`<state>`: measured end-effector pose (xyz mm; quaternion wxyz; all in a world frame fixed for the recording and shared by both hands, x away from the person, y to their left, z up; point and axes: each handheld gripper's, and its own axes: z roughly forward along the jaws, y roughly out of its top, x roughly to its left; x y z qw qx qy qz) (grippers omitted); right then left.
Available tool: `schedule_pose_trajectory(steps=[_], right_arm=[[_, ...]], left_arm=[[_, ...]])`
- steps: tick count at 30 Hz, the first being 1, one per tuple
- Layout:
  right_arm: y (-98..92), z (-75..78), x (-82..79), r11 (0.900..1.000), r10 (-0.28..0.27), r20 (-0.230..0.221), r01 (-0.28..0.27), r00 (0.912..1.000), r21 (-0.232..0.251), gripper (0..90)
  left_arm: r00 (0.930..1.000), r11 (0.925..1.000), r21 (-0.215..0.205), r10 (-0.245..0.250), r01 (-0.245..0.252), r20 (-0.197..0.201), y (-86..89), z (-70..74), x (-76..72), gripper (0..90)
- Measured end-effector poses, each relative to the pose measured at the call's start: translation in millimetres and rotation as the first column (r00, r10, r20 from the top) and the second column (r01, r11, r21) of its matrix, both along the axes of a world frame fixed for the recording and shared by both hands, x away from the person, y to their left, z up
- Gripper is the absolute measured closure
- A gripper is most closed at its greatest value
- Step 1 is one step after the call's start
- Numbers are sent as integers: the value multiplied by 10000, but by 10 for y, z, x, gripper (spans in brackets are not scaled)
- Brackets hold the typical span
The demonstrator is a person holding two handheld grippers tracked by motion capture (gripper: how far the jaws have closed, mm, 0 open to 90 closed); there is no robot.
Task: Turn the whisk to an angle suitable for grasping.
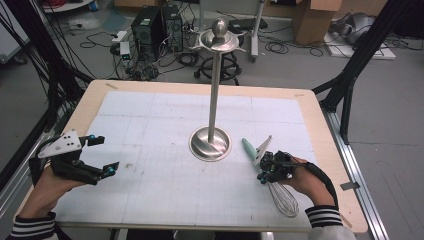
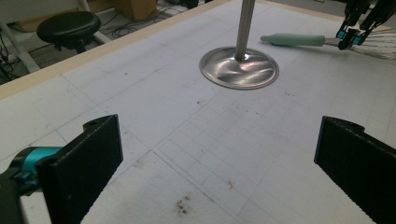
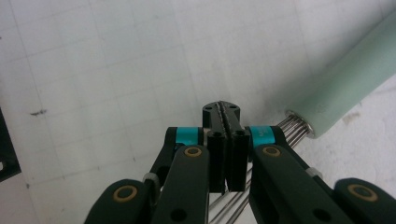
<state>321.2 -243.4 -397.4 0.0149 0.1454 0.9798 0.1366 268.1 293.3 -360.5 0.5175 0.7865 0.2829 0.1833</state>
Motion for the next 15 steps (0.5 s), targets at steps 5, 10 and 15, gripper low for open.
schedule_pose_trajectory(steps=[5,10,15], right_arm=[[-94,7,5,9997,-244,4,244,9997,-83,898],[-178,8,6,9979,-601,75,603,9982,-221,898],[-229,23,9,9969,-779,100,780,9969,-118,898]], left_arm=[[10000,10000,32,-19,19,-3,3,-2,5,17],[10000,10000,-5,-8,8,-39,-7,-7,3,17],[10000,10000,2,18,-18,-30,-6,-6,3,17]])
